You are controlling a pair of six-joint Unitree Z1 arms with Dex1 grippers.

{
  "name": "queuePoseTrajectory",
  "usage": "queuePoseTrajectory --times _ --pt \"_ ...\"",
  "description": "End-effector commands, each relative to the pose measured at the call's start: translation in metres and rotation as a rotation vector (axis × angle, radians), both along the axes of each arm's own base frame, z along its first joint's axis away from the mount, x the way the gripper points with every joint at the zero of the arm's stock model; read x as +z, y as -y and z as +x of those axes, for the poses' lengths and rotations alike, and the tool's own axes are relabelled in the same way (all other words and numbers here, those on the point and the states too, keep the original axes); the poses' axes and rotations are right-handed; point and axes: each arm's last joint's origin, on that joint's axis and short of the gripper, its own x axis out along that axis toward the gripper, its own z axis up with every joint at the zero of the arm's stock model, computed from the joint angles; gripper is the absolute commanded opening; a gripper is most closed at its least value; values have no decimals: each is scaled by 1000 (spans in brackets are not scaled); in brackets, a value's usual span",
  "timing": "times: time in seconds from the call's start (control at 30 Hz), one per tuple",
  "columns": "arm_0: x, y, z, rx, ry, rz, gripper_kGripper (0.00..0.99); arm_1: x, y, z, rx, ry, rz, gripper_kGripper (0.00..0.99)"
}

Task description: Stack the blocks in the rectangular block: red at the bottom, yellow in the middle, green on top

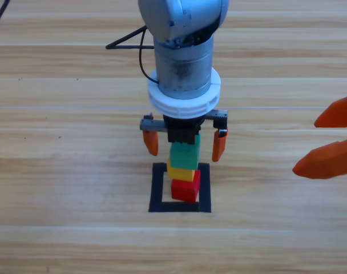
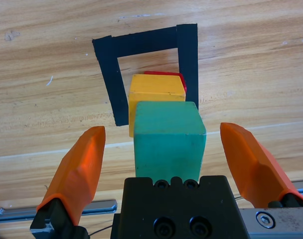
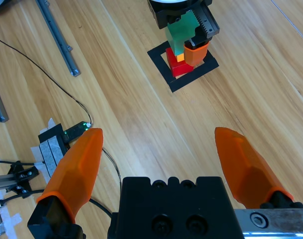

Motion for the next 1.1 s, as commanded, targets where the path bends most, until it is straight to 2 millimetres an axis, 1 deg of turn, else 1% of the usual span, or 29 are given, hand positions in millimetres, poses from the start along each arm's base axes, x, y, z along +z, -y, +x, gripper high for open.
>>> queuePoseTrajectory --times 0.03,0.1,0.2,0.23,0.3,0.37,0.4,0.43,0.5,0.53,0.57,0.6,0.63,0.67,0.73,0.77,0.83,0.97,1.1 --pt "3 -3 -11 -4 2 32 990 -14 1 5 -3 -33 -21 986" --pt "35 -13 -25 5 55 -4 990 -14 1 5 -1 -34 -20 986" --pt "96 -39 -57 -3 167 -81 990 -13 1 4 0 -32 -16 986" --pt "111 -46 -69 -13 200 -99 990 -13 2 4 0 -31 -14 986" --pt "133 -54 -89 -40 275 -117 990 -11 3 3 2 -27 -7 986" --pt "149 -46 -109 -136 366 -124 990 -9 3 0 10 -21 -1 986" --pt "153 -42 -116 -186 402 -131 990 -7 2 -1 16 -15 3 986" --pt "155 -41 -119 -220 418 -126 990 -5 2 -3 21 -9 8 986" --pt "157 -45 -125 -271 439 -120 990 -3 0 -5 32 3 10 986" --pt "159 -50 -129 -296 455 -132 990 -2 -1 -7 38 6 10 986" --pt "159 -61 -135 -343 492 -170 990 -2 -1 -7 40 9 9 986" --pt "156 -71 -141 -391 528 -223 990 -2 -2 -7 40 9 9 986" --pt "148 -78 -147 -433 549 -268 990 -3 -2 -6 41 9 7 986" --pt "140 -85 -150 -444 555 -283 990 -3 -3 -7 48 11 7 986" --pt "126 -92 -154 -460 547 -278 990 -2 -4 -11 66 16 9 986" --pt "122 -92 -154 -463 544 -276 990 0 -5 -14 81 22 12 986" --pt "120 -91 -154 -470 543 -276 990 2 -5 -18 97 31 18 986" --pt "121 -91 -154 -467 548 -282 990 2 -6 -18 98 38 21 986" --pt "115 -87 -152 -462 534 -268 990 2 -6 -18 97 41 19 986"
